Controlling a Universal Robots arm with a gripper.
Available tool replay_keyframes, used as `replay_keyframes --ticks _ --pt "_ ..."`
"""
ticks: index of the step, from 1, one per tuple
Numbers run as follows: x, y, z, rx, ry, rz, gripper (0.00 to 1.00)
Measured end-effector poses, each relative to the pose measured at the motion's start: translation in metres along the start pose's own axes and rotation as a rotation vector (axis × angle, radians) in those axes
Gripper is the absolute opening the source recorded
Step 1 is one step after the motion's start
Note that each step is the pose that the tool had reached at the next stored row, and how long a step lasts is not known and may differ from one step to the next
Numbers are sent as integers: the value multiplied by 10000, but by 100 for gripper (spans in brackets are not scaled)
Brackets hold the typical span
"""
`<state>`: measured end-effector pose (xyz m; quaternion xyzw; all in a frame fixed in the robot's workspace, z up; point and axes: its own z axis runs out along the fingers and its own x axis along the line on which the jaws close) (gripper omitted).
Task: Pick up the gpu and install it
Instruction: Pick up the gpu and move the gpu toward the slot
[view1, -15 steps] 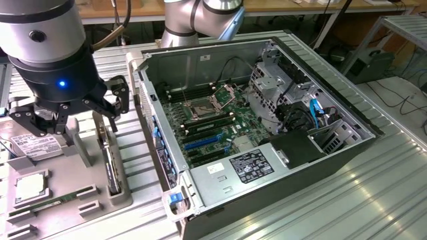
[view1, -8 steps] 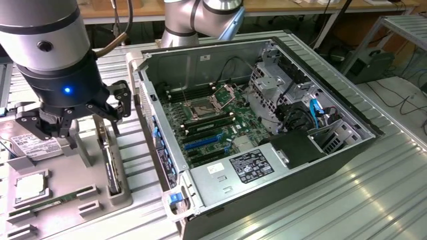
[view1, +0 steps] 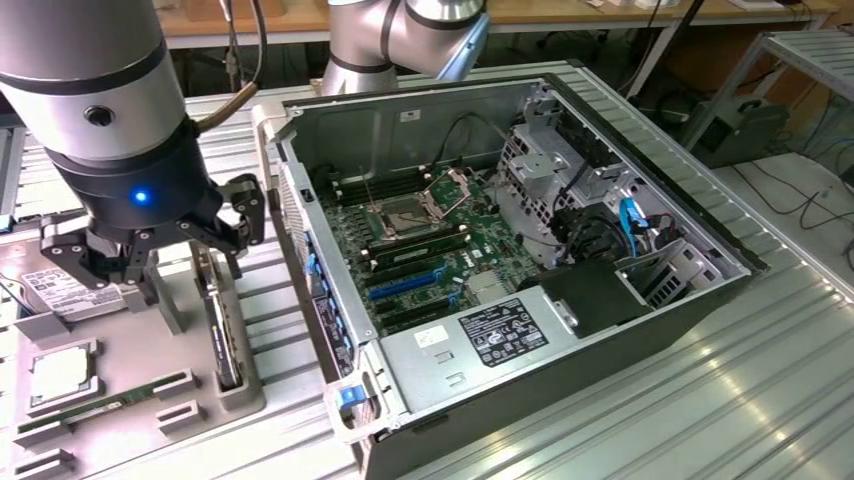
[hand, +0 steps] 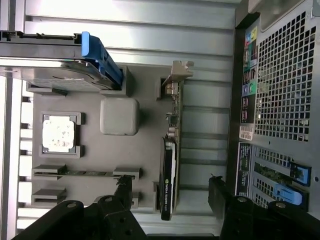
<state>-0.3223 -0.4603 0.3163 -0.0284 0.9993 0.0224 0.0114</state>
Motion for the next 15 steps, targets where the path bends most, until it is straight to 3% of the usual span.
replay_keyframes --ticks 15 --pt "-7 -12 231 -1 16 2 72"
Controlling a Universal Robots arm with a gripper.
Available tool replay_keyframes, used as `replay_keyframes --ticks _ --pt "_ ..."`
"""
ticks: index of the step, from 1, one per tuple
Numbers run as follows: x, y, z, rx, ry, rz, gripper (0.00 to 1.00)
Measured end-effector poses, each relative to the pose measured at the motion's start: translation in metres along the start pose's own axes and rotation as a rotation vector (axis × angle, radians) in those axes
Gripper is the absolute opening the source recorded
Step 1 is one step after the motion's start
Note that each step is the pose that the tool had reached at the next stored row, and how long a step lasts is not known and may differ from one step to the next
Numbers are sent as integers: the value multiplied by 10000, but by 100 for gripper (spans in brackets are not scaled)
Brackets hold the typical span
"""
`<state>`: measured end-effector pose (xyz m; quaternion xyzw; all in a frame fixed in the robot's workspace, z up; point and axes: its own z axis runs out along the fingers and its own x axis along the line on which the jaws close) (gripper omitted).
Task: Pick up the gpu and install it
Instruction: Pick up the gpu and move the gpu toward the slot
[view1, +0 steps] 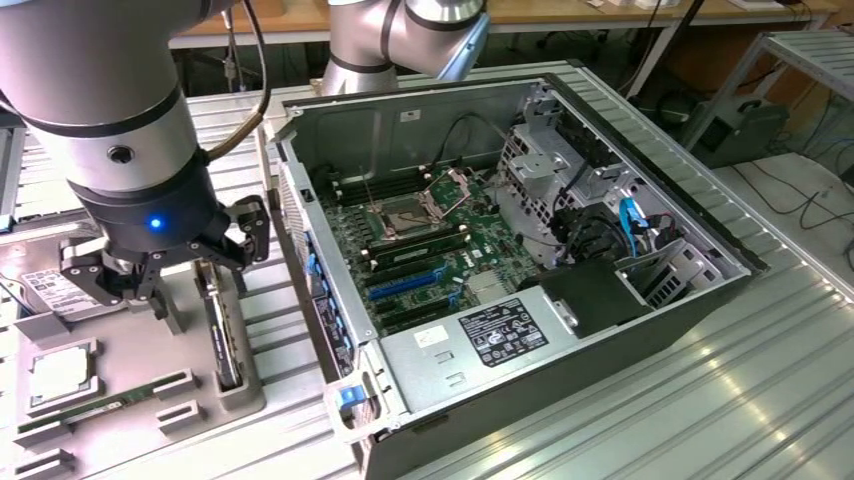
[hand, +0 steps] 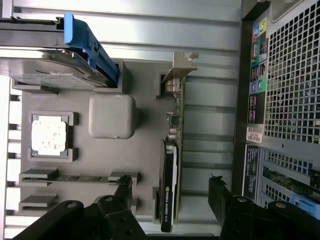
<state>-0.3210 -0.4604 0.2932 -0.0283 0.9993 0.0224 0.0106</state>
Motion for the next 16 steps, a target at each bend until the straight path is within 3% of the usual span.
replay_keyframes --ticks 7,12,16 --pt "-1 8 30 -1 11 42 72" --pt "-3 53 56 30 8 128 72" --pt "-3 52 86 169 15 177 72"
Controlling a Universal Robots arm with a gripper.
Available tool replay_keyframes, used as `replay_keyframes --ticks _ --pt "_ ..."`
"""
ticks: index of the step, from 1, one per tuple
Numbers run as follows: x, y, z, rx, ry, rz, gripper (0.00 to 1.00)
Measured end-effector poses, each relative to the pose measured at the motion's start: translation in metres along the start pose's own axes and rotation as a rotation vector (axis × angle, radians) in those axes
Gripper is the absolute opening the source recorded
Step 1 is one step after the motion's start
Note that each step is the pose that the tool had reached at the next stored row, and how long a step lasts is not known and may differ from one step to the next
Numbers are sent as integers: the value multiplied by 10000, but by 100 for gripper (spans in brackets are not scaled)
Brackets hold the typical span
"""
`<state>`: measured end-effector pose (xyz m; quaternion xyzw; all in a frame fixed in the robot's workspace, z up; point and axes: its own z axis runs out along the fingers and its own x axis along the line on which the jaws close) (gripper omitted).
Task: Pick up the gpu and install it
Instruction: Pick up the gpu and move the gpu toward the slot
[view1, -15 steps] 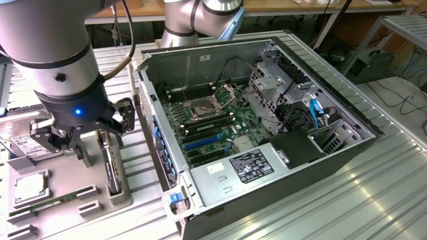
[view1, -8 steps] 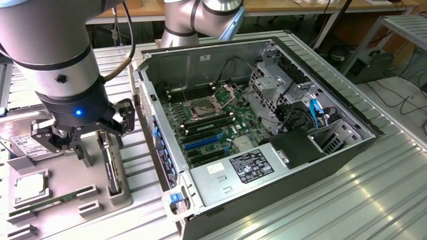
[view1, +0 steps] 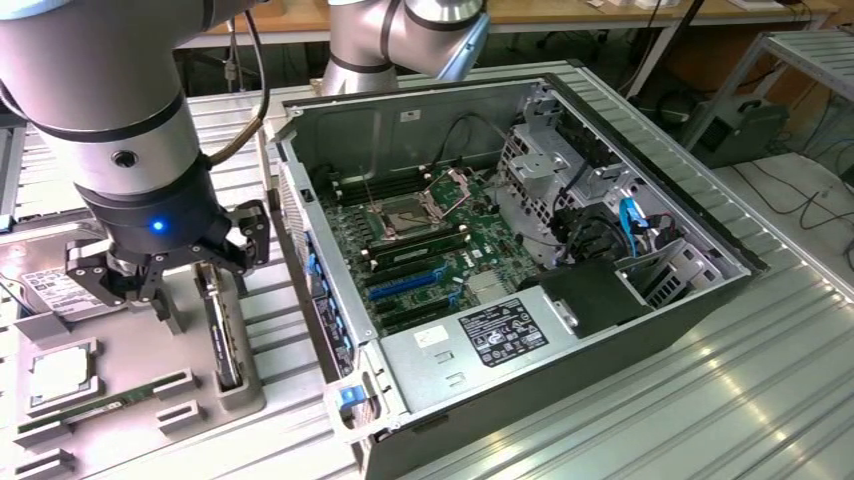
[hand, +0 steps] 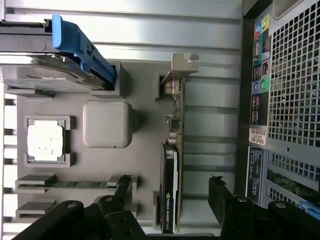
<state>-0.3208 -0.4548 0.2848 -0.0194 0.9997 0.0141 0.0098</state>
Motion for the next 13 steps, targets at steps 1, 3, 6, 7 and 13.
replay_keyframes --ticks 1,3,6,7,13 --pt "0 -1 12 33 -1 9 72" --pt "0 0 29 45 -1 24 72" --pt "1 0 54 47 -1 43 72" --pt "1 -1 63 47 -1 50 72" --pt "1 -3 139 48 -3 113 72"
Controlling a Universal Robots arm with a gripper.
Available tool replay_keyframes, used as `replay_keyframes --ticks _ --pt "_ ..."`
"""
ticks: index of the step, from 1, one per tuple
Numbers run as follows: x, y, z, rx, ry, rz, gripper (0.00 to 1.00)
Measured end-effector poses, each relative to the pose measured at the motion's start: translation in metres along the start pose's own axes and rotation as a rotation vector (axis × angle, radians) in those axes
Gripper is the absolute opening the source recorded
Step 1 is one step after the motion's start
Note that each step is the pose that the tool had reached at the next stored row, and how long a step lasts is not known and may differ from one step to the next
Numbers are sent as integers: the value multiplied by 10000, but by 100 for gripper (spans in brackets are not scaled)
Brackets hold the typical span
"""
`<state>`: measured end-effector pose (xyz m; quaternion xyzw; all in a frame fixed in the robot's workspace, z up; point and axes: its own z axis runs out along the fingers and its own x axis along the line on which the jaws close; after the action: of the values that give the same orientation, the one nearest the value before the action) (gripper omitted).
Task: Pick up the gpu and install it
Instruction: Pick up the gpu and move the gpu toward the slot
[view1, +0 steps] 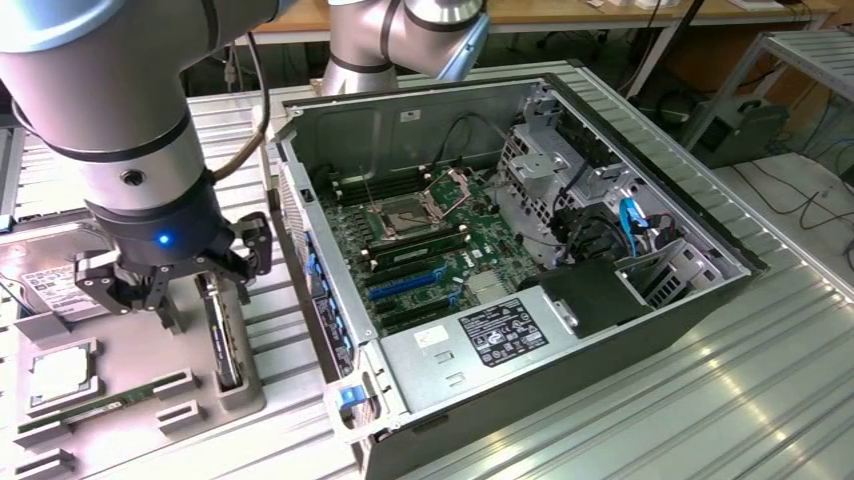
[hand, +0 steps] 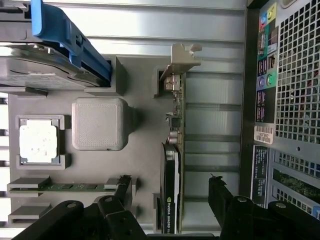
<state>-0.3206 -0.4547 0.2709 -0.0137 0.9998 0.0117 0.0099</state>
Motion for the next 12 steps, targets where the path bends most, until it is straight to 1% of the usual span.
replay_keyframes --ticks 9,12 --pt "2 -2 84 2 -1 53 72" --pt "3 9 109 2 0 55 72"
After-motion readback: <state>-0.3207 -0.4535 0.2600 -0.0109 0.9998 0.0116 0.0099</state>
